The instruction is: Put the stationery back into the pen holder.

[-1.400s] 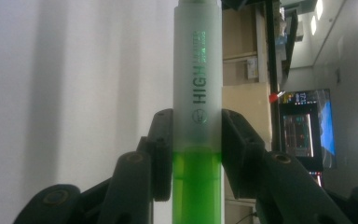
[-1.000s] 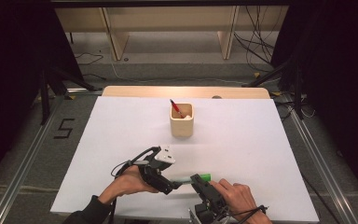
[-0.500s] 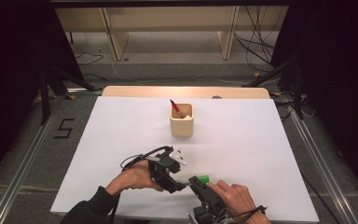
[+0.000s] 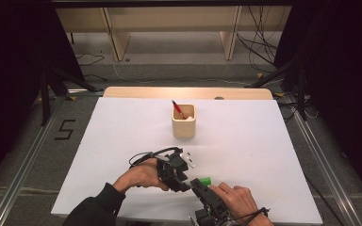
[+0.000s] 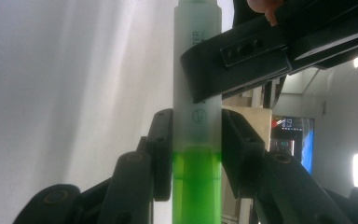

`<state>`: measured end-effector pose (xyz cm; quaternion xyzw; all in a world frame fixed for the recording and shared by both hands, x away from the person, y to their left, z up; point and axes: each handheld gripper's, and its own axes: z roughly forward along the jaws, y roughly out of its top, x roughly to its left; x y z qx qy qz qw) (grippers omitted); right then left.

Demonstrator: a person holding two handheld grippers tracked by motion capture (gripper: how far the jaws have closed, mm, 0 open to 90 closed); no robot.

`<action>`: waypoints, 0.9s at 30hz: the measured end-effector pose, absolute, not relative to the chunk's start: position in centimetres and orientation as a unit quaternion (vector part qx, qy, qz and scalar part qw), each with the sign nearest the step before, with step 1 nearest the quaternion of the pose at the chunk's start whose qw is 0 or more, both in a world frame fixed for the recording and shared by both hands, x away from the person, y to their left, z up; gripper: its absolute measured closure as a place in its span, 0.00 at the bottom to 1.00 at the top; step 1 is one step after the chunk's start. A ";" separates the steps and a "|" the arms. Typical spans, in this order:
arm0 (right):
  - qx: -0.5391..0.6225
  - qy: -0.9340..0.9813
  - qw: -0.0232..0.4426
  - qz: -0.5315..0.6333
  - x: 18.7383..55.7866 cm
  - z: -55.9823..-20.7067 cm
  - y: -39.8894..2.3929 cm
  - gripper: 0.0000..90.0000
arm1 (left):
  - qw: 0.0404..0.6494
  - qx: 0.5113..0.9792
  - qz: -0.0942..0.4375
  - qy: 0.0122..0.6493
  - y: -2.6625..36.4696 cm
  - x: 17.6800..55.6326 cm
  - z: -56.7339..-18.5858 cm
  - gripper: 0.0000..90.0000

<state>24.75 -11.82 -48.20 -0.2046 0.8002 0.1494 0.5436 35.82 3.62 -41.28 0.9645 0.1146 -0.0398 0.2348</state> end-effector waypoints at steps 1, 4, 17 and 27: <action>-0.205 0.800 0.544 0.149 24.7 -48.2 -11.8 0.75 | 0.235 0.964 -0.041 0.115 3.6 35.8 -41.3 0.68; -0.203 0.800 0.544 0.148 24.7 -48.3 -11.8 0.75 | 0.232 0.965 -0.048 0.113 3.5 35.9 -41.3 0.71; -0.212 0.797 0.545 0.150 24.6 -48.5 -11.7 0.75 | 0.210 0.970 -0.078 0.096 3.0 36.5 -41.8 0.82; -0.225 0.798 0.537 0.159 24.2 -47.9 -11.8 0.69 | 0.206 0.968 -0.102 0.101 3.5 36.7 -41.5 0.85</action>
